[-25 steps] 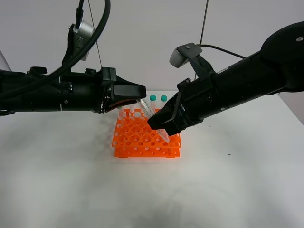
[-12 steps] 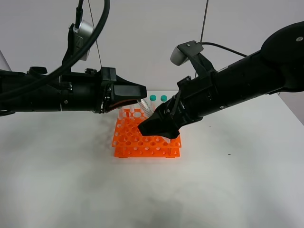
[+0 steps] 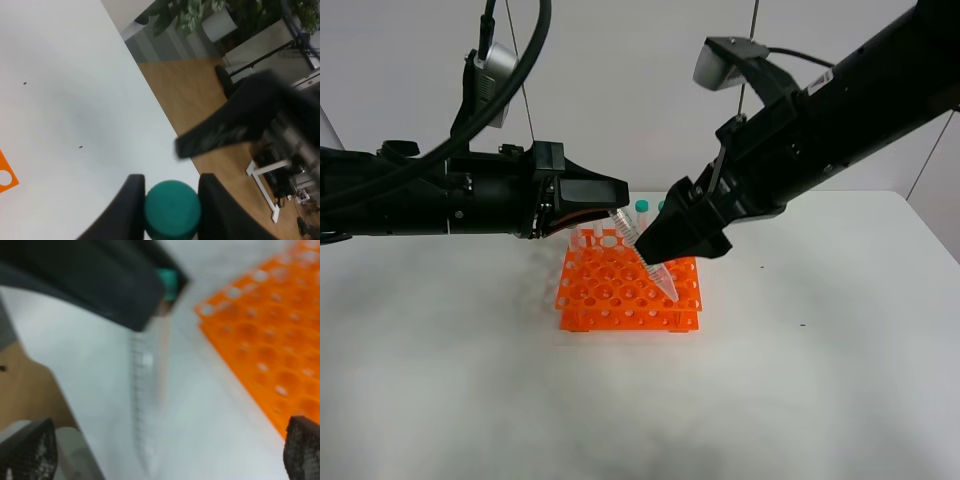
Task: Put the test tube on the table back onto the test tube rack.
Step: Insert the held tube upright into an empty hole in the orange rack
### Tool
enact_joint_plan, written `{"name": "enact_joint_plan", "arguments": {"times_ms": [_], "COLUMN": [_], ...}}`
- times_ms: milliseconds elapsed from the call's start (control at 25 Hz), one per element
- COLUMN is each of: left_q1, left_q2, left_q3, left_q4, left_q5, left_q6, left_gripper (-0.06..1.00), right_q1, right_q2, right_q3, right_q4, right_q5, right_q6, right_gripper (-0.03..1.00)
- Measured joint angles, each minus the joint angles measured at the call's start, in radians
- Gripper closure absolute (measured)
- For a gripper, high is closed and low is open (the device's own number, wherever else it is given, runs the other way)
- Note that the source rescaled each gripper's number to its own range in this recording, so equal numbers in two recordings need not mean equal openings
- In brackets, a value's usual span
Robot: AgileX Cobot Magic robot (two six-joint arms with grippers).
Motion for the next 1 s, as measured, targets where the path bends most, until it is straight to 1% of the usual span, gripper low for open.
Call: {"name": "enact_joint_plan", "arguments": {"times_ms": [120,200,280,360,440,520,800,920,1000], "left_q1": [0.000,0.000,0.000,0.000,0.000,0.000,0.000,0.000,0.000], "left_q2": [0.000,0.000,0.000,0.000,0.000,0.000,0.000,0.000,0.000], "left_q3": [0.000,0.000,0.000,0.000,0.000,0.000,0.000,0.000,0.000], "left_q4": [0.000,0.000,0.000,0.000,0.000,0.000,0.000,0.000,0.000], "left_q5": [0.000,0.000,0.000,0.000,0.000,0.000,0.000,0.000,0.000], "left_q6": [0.000,0.000,0.000,0.000,0.000,0.000,0.000,0.000,0.000], "left_gripper": [0.94,0.94,0.94,0.94,0.94,0.94,0.94,0.94,0.94], "right_q1": [0.000,0.000,-0.011,-0.045,-0.092,-0.149,-0.401,-0.478,-0.501], "right_q2": [-0.005,-0.007,0.000,0.018,0.042,0.072,0.145,0.146,0.146], "right_q3": [-0.068,-0.080,-0.084,-0.084,-0.084,-0.084,-0.084,-0.084,-0.084], "right_q4": [-0.166,-0.275,-0.355,-0.416,-0.450,-0.477,-0.500,-0.501,-0.498], "right_q5": [0.037,0.048,0.056,0.060,0.065,0.069,0.069,0.084,0.106], "right_q6": [0.177,0.270,0.347,0.409,0.439,0.443,0.433,0.433,0.433], "right_gripper": [-0.03,-0.03,-0.03,-0.03,-0.03,-0.03,-0.03,-0.03,-0.03]}}
